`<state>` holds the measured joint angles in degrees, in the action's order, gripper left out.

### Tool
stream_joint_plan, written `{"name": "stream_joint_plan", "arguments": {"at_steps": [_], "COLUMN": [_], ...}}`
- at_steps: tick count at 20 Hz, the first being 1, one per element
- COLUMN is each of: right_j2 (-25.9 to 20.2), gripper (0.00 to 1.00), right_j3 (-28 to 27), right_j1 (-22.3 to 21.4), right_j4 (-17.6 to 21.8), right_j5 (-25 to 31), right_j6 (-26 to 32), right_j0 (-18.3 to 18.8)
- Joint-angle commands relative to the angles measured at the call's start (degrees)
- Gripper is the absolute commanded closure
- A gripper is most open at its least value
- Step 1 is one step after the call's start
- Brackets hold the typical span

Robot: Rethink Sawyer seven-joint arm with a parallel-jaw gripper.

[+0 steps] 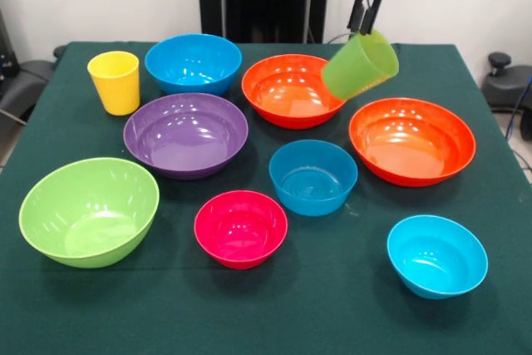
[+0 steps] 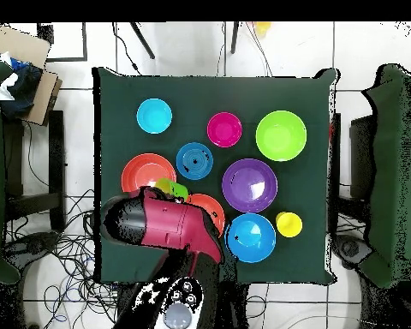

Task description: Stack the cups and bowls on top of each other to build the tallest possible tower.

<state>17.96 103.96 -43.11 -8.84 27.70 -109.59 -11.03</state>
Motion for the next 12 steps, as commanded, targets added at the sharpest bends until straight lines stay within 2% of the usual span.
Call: {"name": "stream_joint_plan", "arguments": {"at_steps": [1,12], "right_j2": [-3.4,-3.7], "gripper": [1.0,1.0], "right_j3": [-2.1,-2.9], "right_j1": [0.1,1.4], "right_j4": [1.5,2.3], "right_j5": [1.6,-0.3], "right_j6": [-6.1,-5.4], "right_j0": [0.2,1.2]}}
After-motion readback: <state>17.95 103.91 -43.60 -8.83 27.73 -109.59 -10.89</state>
